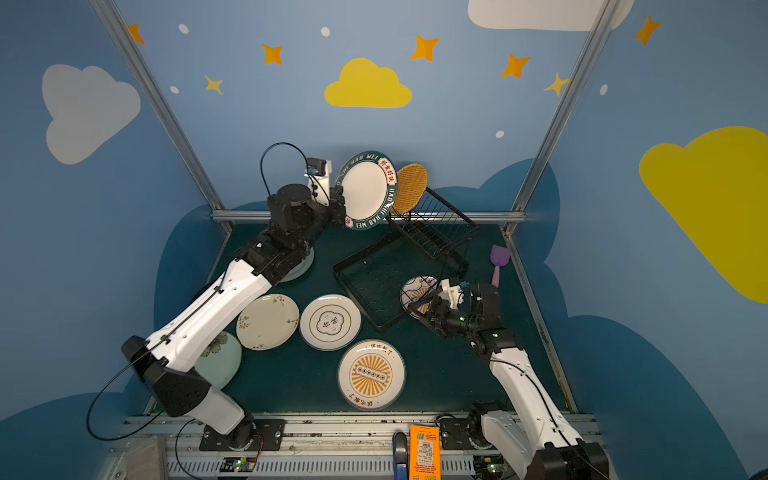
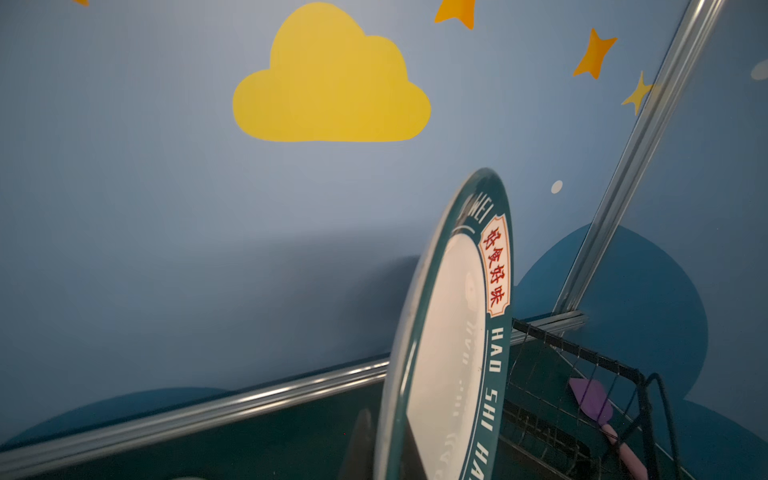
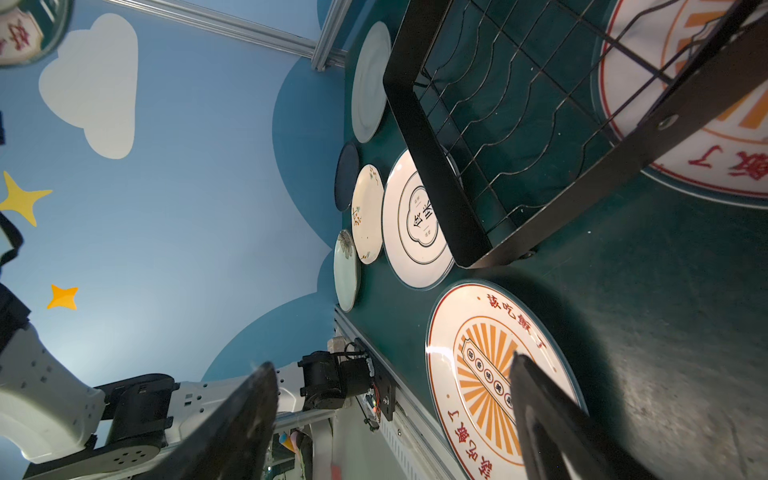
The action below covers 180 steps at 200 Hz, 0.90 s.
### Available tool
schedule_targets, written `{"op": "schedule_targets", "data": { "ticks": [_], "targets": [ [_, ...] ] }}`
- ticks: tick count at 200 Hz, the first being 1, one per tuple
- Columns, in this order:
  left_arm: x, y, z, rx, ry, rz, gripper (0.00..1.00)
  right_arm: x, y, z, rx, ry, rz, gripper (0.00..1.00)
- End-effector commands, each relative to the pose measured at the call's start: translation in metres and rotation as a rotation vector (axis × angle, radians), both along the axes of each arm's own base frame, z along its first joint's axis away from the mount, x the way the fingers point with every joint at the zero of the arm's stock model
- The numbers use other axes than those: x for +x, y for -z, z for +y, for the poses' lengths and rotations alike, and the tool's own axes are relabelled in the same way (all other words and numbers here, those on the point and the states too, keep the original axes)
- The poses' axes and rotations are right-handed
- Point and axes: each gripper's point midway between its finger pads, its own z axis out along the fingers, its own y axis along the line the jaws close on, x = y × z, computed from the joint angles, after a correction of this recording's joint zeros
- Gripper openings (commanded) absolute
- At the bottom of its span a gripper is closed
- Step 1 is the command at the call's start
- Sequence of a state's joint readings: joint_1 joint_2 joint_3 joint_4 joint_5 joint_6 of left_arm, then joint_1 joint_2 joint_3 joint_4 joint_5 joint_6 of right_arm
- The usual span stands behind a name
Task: Load the plates into the dish rack
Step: 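Close left gripper on the plate rim while right gripper releases and withdraws, then carry the green-rimmed plate with left gripper to the rack's far end beside the tray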
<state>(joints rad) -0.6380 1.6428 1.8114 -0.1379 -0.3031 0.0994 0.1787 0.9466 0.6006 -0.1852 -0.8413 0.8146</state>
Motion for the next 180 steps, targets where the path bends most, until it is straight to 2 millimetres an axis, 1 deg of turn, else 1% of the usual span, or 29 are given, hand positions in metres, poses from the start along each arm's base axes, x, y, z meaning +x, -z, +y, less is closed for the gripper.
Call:
{"op": "schedule_targets", "data": {
  "ticks": [1, 46, 66, 88, 127, 180],
  "targets": [
    [0.005, -0.059, -0.003, 0.058, -0.054, -0.220, 0.04, -0.003, 0.003, 0.001, 0.000, -0.009, -0.008, 0.85],
    [0.037, -0.054, -0.050, 0.191, -0.046, -0.318, 0.04, -0.007, 0.006, 0.003, -0.004, -0.028, 0.004, 0.86],
    [0.051, -0.047, -0.066, 0.235, -0.042, -0.337, 0.04, -0.008, 0.007, 0.003, -0.003, -0.037, 0.008, 0.86],
    [0.062, -0.039, -0.082, 0.281, -0.046, -0.346, 0.04, -0.010, 0.009, 0.002, -0.009, -0.040, 0.014, 0.86],
    [0.080, -0.024, -0.099, 0.351, -0.088, -0.375, 0.04, -0.014, 0.011, 0.002, -0.013, -0.046, 0.022, 0.86],
    [0.091, -0.009, -0.103, 0.354, -0.100, -0.369, 0.04, -0.015, 0.009, 0.001, -0.016, -0.044, 0.013, 0.86]
  ]
}}
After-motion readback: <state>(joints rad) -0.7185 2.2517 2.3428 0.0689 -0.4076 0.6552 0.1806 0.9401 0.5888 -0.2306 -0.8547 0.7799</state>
